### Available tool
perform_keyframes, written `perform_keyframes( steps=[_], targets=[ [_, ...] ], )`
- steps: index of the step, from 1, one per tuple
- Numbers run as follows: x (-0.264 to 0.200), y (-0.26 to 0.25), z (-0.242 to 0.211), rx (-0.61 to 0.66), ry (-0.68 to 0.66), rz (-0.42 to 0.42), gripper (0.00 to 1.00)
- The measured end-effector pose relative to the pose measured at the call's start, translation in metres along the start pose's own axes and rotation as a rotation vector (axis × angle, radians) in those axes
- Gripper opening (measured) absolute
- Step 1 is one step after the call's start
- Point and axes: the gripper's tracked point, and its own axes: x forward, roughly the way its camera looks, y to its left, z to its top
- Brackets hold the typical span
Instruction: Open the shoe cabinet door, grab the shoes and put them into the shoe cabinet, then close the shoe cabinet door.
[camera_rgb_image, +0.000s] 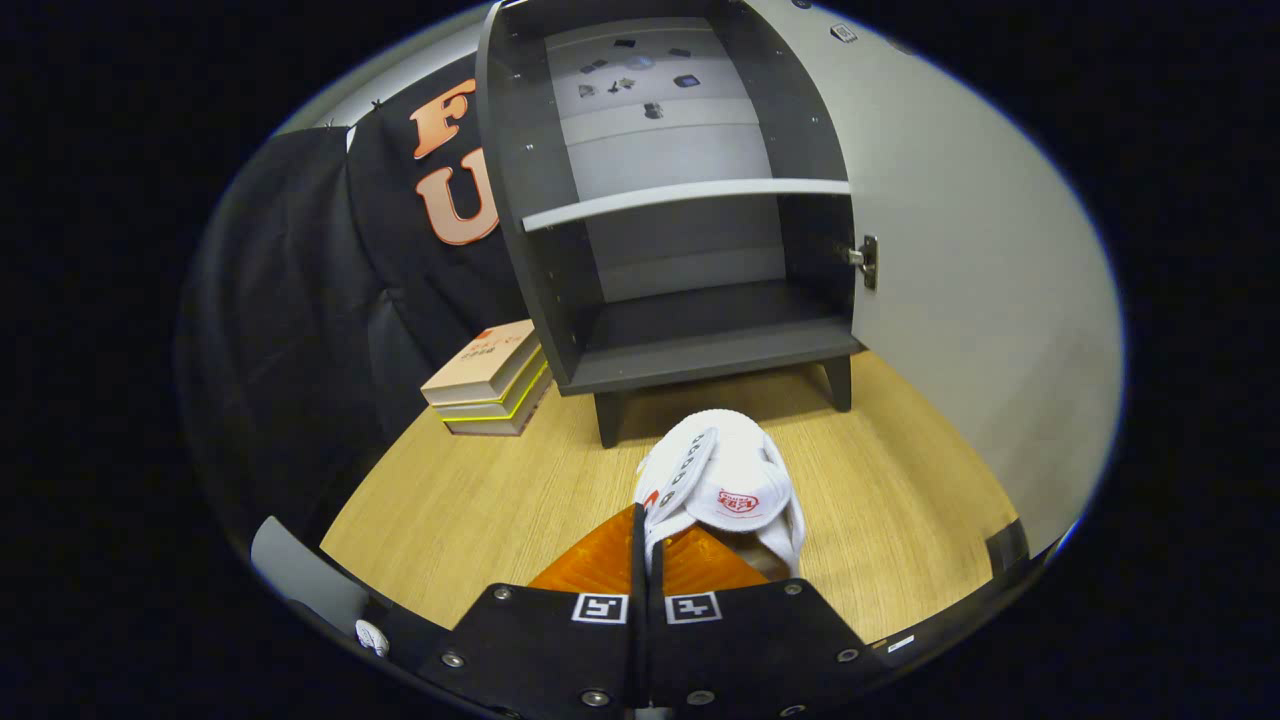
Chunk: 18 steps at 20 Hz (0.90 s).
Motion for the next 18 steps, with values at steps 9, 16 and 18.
perform_keyframes(
  steps=[9, 16, 18],
  targets=[
    [-0.029, 0.021, 0.149, -0.101, -0.175, 0.047, 0.0],
    [0.001, 0.022, 0.24, -0.158, -0.251, 0.059, 0.0],
    [0.015, 0.019, 0.264, -0.158, -0.255, 0.062, 0.0]
  ],
)
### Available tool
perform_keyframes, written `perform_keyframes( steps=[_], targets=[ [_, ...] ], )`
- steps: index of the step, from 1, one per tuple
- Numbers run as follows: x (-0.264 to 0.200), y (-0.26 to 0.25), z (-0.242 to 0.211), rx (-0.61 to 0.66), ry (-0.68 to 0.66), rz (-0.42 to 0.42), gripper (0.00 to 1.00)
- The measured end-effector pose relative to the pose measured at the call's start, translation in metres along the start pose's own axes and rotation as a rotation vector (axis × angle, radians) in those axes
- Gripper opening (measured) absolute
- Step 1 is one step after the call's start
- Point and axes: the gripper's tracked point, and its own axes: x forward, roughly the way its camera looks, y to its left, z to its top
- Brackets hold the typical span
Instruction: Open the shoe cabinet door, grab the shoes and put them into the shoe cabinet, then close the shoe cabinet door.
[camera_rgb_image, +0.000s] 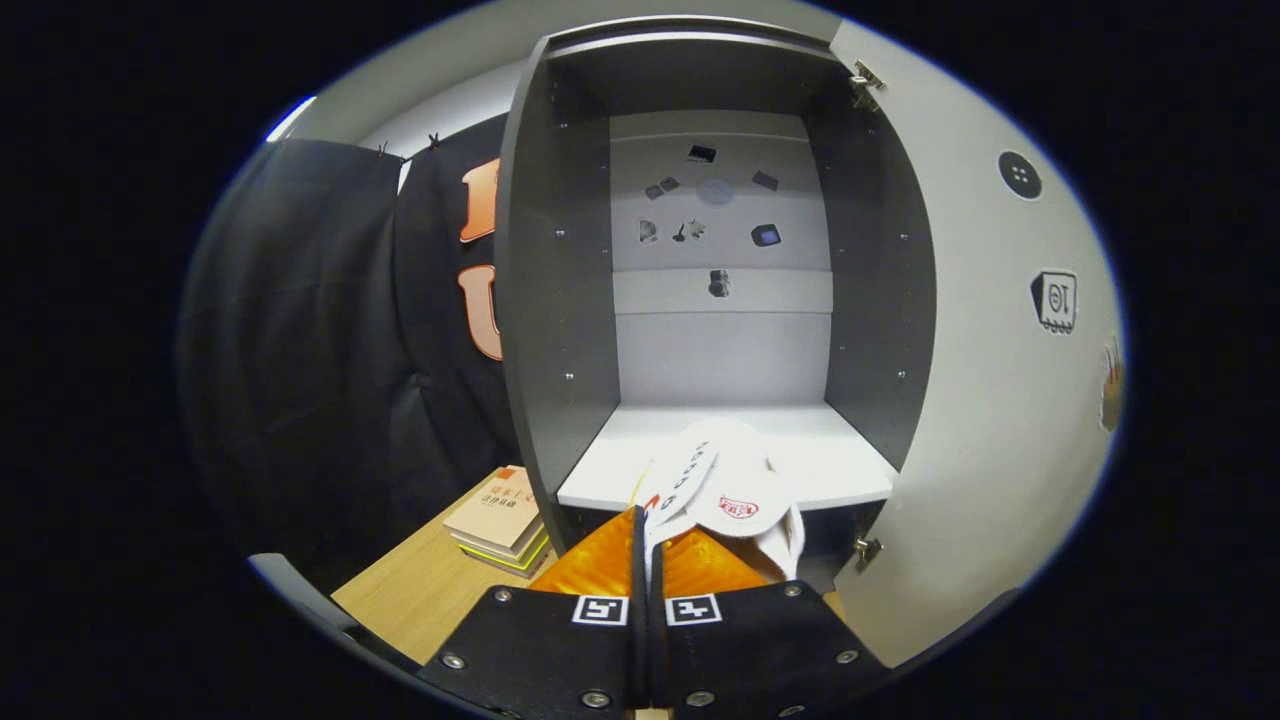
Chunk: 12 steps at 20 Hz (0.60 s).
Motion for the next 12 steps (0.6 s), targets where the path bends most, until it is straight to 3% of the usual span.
perform_keyframes(
  steps=[6, 12],
  targets=[
    [0.08, -0.021, 0.03, -0.033, 0.019, -0.003, 0.0],
    [0.159, -0.038, 0.023, -0.035, 0.102, -0.021, 0.0]
  ],
)
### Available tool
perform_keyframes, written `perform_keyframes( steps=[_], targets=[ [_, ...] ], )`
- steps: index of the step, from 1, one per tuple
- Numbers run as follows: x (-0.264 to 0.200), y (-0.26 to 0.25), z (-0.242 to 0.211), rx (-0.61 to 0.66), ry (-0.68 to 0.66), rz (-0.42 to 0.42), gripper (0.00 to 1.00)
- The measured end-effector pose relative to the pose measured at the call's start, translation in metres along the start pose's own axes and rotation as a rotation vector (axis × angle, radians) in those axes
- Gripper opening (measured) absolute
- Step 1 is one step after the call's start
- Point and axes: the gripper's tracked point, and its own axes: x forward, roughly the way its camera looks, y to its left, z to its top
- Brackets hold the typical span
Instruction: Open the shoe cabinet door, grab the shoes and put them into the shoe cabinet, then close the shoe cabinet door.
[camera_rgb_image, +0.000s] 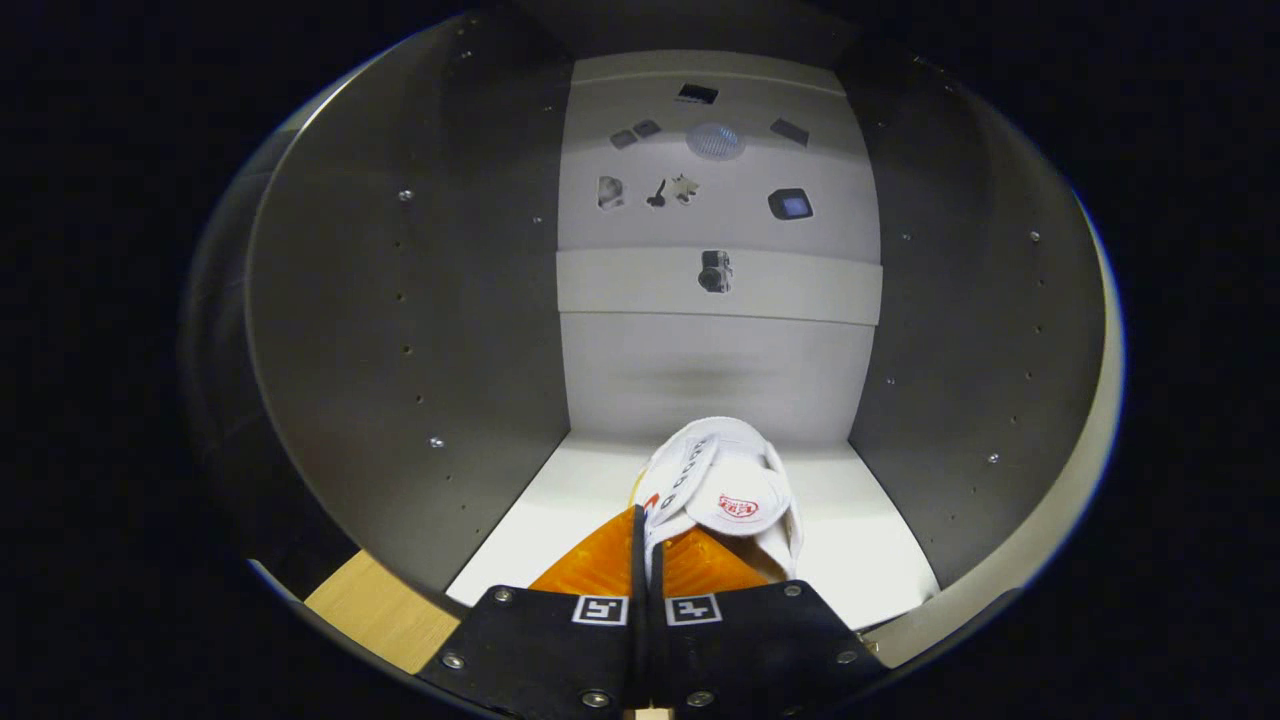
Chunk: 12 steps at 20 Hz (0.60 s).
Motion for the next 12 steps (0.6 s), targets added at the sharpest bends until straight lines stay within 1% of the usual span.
perform_keyframes(
  steps=[5, 10, 11, 12],
  targets=[
    [0.028, -0.005, -0.011, 0.026, 0.048, -0.013, 0.0],
    [0.036, -0.006, -0.013, 0.044, 0.065, -0.02, 0.0],
    [0.037, -0.005, -0.012, 0.045, 0.066, -0.021, 0.04],
    [0.038, -0.004, -0.013, 0.046, 0.069, -0.021, 0.04]
  ],
)
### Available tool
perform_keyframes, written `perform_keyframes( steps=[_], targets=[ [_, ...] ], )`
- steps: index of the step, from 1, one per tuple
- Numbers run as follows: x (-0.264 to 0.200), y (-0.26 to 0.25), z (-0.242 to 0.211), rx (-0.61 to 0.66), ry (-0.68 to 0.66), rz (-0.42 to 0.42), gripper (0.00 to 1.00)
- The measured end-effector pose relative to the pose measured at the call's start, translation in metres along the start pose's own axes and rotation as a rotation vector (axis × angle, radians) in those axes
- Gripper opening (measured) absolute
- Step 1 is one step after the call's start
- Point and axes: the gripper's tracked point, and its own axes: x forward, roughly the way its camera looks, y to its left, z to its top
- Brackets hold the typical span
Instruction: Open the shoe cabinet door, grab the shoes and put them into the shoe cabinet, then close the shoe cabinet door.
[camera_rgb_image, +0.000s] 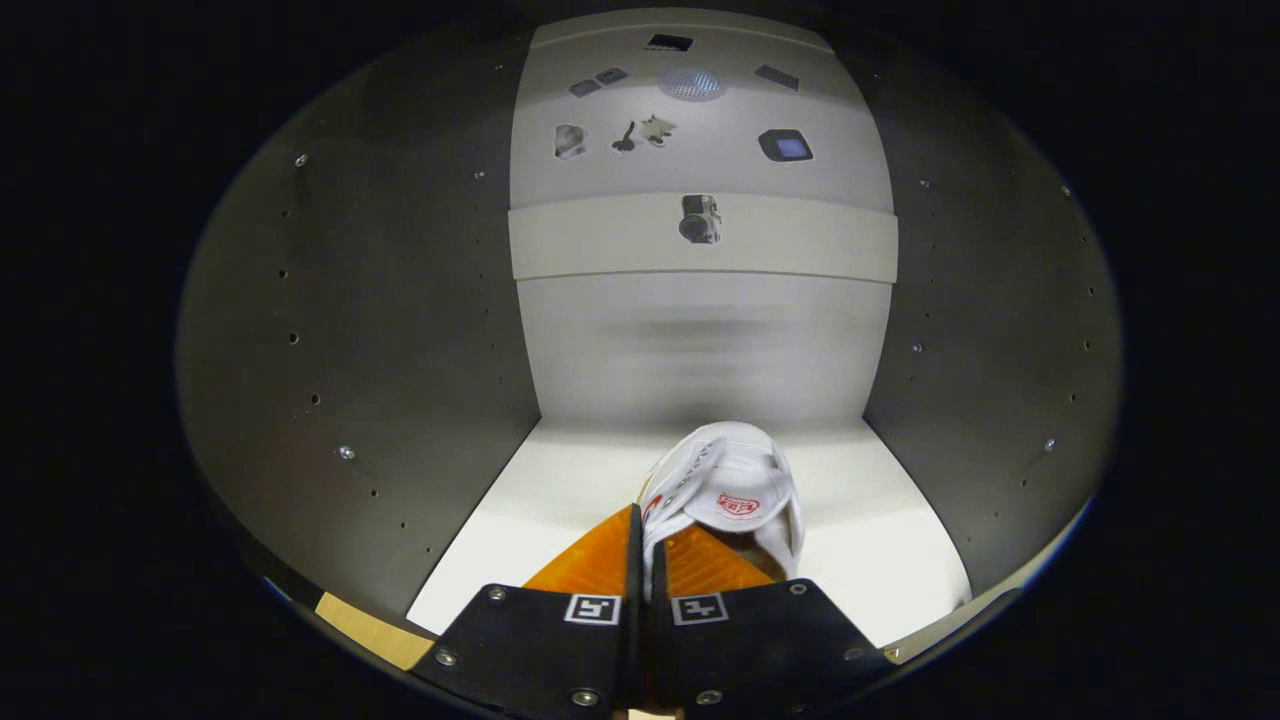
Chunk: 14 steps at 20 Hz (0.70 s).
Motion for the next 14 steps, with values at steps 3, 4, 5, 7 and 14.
perform_keyframes(
  steps=[3, 4, 5, 7, 14],
  targets=[
    [0.002, 0.0, -0.001, 0.002, 0.004, 0.003, 0.07],
    [0.002, -0.001, -0.002, -0.003, 0.009, 0.003, 0.07],
    [0.001, -0.002, -0.004, -0.009, 0.019, 0.003, 0.11],
    [-0.002, 0.002, -0.002, -0.007, 0.012, 0.008, 0.19],
    [-0.028, 0.005, 0.023, 0.039, -0.06, 0.002, 0.56]
  ],
)
